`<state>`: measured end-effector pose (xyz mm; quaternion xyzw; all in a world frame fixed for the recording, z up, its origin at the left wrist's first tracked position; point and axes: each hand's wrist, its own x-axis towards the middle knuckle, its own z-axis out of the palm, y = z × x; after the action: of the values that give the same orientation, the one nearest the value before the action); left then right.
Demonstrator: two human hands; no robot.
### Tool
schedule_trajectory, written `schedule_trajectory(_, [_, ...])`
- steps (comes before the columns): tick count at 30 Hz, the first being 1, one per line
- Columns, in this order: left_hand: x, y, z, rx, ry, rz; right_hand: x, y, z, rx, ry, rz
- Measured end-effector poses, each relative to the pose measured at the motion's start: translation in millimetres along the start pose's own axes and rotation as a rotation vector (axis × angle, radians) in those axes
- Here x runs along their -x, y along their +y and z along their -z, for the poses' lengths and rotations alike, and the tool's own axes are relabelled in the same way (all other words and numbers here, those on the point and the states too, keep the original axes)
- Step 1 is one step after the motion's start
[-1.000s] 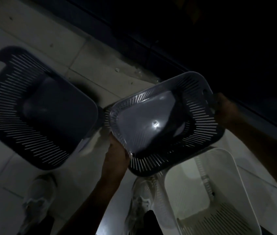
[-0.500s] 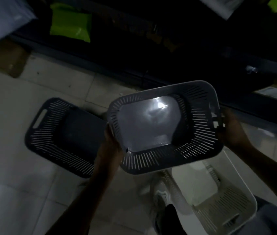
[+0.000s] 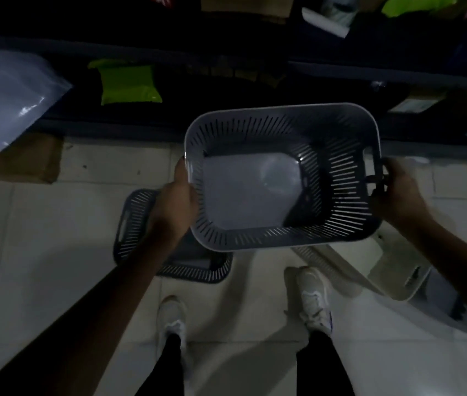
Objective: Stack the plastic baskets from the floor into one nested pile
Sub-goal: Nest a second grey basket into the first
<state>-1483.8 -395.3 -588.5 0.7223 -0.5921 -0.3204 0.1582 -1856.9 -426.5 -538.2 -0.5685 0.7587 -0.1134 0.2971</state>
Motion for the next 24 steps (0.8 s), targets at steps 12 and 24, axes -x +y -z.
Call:
schedule_trajectory(12, [44, -165, 127, -0.022, 0.027, 0.001, 132, -101, -150, -0.122, -0.115, -0.113])
schedule_trajectory(24, [55, -229, 107, 0.005, -0.004, 0.031, 159, -97, -215, -0.173, -0.072, -0.124])
